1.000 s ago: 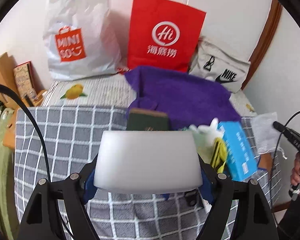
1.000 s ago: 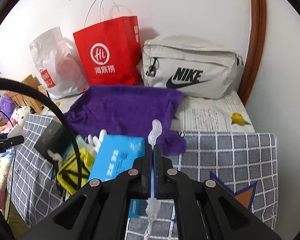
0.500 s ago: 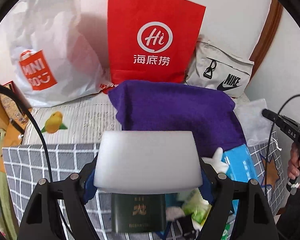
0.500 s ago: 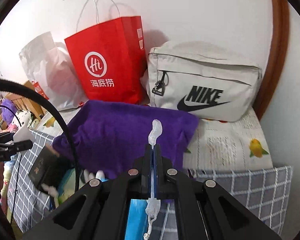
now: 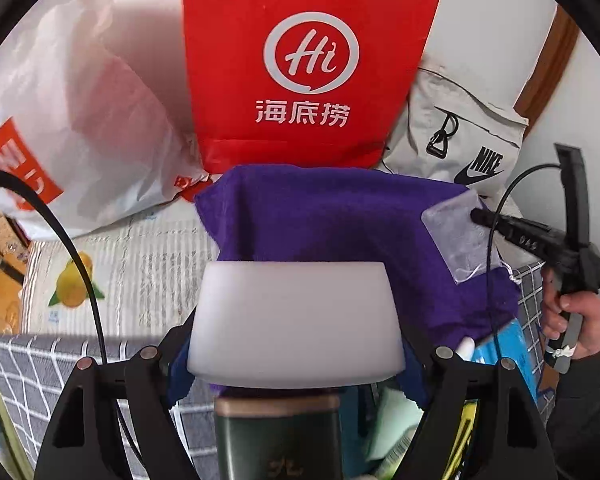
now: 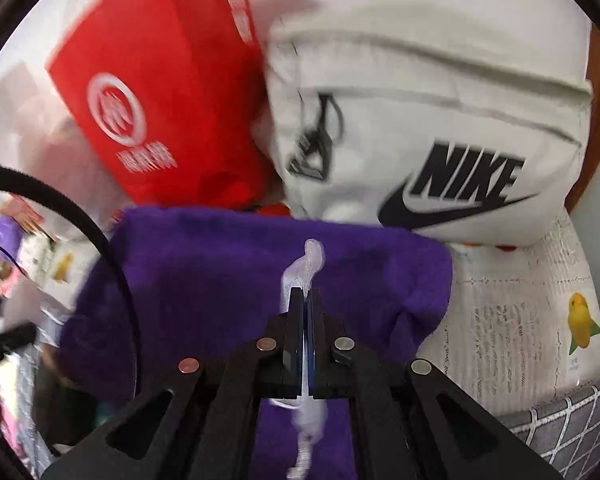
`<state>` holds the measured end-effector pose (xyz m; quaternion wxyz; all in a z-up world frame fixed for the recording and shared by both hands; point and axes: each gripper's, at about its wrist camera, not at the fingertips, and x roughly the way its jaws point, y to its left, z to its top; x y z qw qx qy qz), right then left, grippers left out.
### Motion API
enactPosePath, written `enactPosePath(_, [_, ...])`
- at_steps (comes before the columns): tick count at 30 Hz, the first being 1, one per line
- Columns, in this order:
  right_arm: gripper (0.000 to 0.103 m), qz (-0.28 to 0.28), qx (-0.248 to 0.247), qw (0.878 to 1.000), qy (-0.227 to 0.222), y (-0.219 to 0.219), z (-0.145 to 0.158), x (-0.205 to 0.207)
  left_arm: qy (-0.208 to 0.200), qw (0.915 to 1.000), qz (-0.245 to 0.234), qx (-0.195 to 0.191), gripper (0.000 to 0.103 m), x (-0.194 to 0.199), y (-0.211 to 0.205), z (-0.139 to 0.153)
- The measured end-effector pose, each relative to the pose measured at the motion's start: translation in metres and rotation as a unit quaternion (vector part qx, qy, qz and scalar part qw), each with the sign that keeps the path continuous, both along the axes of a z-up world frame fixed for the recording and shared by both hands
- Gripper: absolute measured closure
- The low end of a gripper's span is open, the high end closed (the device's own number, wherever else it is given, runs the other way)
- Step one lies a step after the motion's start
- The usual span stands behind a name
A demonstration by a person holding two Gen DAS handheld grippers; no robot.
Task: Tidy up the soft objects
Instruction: 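Carry both items onto the purple towel and open both tools to release them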
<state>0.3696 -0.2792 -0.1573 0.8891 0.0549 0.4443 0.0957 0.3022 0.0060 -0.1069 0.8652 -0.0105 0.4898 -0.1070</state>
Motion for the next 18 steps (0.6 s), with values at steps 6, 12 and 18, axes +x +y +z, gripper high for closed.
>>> enactPosePath(6, [0.085, -0.003, -0.048, 0.999, 0.013, -0.003, -0.019, 0.007, -0.001, 0.9999, -0.016, 0.001, 0.023, 0.026, -0.013, -0.011])
enactPosePath(12, [0.046, -0.006, -0.067, 0.998, -0.005, -0.008, -0.008, -0.011, 0.015, 0.9998, -0.014, -0.006, 0.023, 0.059, -0.019, -0.026])
enactPosePath(18, [0.036, -0.004, -0.076, 0.997, -0.026, -0.008, 0.014, -0.039, 0.033, 0.9992, 0.002, 0.022, 0.023, 0.092, -0.028, -0.043])
